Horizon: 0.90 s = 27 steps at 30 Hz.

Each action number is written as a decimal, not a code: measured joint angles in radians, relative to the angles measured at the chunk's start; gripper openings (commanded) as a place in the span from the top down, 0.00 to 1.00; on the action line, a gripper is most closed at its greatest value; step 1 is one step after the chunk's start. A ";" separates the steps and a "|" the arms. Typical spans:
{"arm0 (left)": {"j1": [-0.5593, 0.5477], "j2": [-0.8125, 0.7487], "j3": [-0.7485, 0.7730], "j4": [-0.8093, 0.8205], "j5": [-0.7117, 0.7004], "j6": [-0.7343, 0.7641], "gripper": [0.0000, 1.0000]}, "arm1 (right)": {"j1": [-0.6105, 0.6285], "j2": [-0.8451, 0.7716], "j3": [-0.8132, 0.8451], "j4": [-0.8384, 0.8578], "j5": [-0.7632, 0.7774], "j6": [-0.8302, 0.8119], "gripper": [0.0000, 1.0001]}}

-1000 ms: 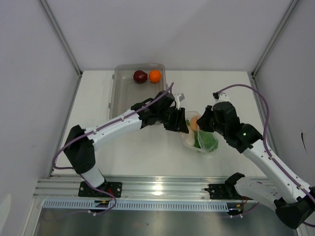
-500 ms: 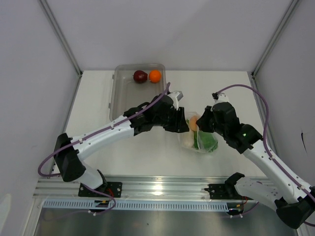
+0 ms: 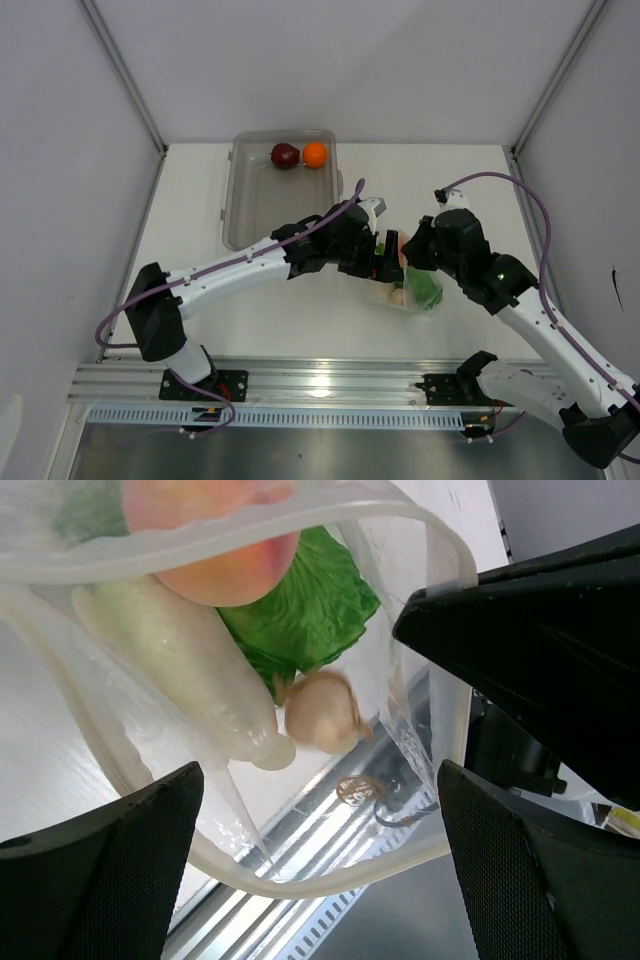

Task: Place the food in the zip-top bag and seal the zipper
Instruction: Place the fake vegetable in the zipper food storage bag, then move the bin to the center of the board.

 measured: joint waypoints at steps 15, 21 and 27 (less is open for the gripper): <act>0.154 -0.264 -0.109 -0.050 -0.275 0.021 0.10 | 0.000 -0.013 0.000 -0.016 0.019 -0.001 1.00; 0.340 -0.237 -0.110 -0.071 -0.273 0.046 0.62 | 0.000 -0.013 0.000 -0.016 0.019 -0.001 1.00; 0.444 -0.070 -0.062 -0.101 -0.243 0.070 1.00 | 0.000 -0.013 0.000 -0.016 0.020 -0.001 1.00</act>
